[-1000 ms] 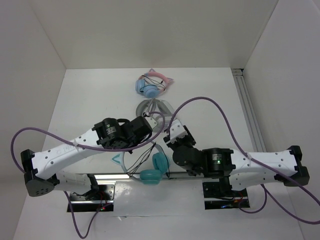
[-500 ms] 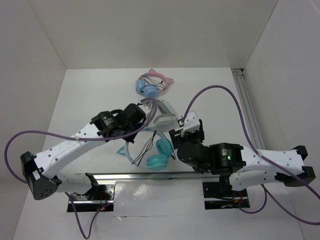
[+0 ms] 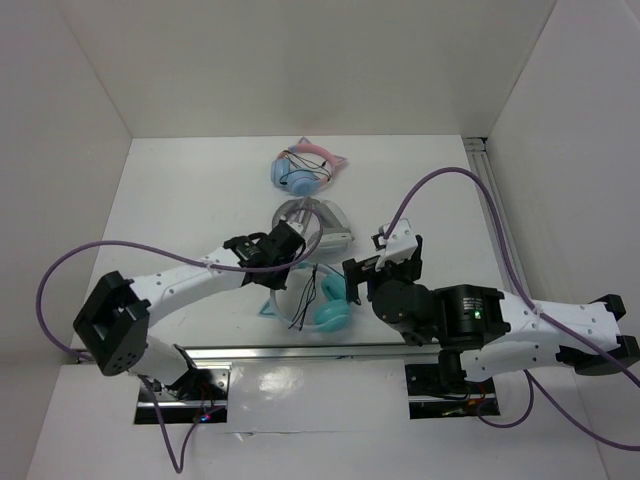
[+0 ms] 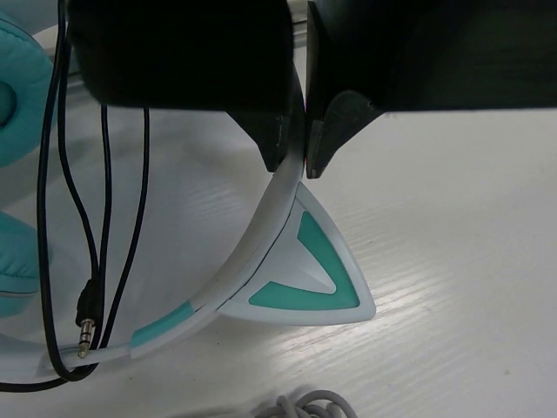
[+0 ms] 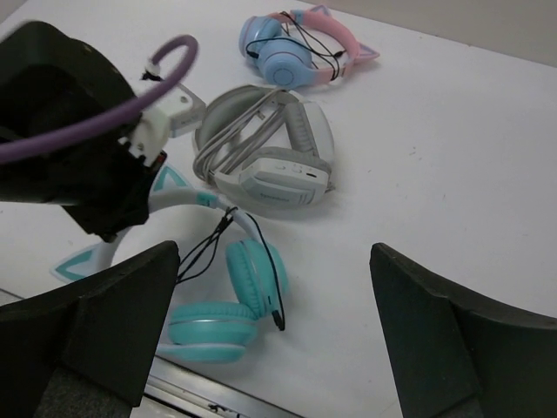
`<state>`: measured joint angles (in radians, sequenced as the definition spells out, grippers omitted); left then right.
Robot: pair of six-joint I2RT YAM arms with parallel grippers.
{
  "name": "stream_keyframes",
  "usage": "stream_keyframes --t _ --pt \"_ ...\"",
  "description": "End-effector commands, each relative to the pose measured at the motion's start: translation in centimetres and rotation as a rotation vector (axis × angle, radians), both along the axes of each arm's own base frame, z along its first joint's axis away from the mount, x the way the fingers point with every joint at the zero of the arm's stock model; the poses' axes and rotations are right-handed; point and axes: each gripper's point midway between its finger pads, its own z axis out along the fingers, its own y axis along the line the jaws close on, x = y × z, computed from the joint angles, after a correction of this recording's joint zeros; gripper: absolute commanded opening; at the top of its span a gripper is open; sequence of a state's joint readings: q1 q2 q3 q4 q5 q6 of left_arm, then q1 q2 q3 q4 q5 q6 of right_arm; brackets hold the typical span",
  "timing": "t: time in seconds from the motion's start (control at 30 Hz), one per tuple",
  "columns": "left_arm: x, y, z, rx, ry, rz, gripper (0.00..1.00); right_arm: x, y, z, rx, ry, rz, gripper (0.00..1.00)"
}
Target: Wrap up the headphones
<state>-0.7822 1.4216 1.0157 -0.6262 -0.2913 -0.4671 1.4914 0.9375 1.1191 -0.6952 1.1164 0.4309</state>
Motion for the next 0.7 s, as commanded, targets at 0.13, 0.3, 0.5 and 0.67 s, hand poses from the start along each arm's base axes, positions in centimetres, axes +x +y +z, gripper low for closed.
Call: stream_keyframes --t 0.13,0.3,0.5,0.67 --pt "4.1 -4.3 -1.8 -0.121 -0.073 0.045 0.00 -0.1 0.3 0.2 0.050 0.014 0.011 0.98" --pt "4.7 -3.1 -3.2 -0.081 -0.071 0.089 0.00 -0.2 0.2 0.2 0.050 0.019 0.019 1.00" --pt "4.4 -1.5 -4.5 -0.062 -0.041 0.135 0.17 -0.3 0.7 0.4 0.072 0.025 0.036 1.00" --pt "3.8 -0.6 -5.2 -0.039 -0.035 0.153 0.28 -0.3 1.4 0.2 0.060 0.026 0.046 1.00"
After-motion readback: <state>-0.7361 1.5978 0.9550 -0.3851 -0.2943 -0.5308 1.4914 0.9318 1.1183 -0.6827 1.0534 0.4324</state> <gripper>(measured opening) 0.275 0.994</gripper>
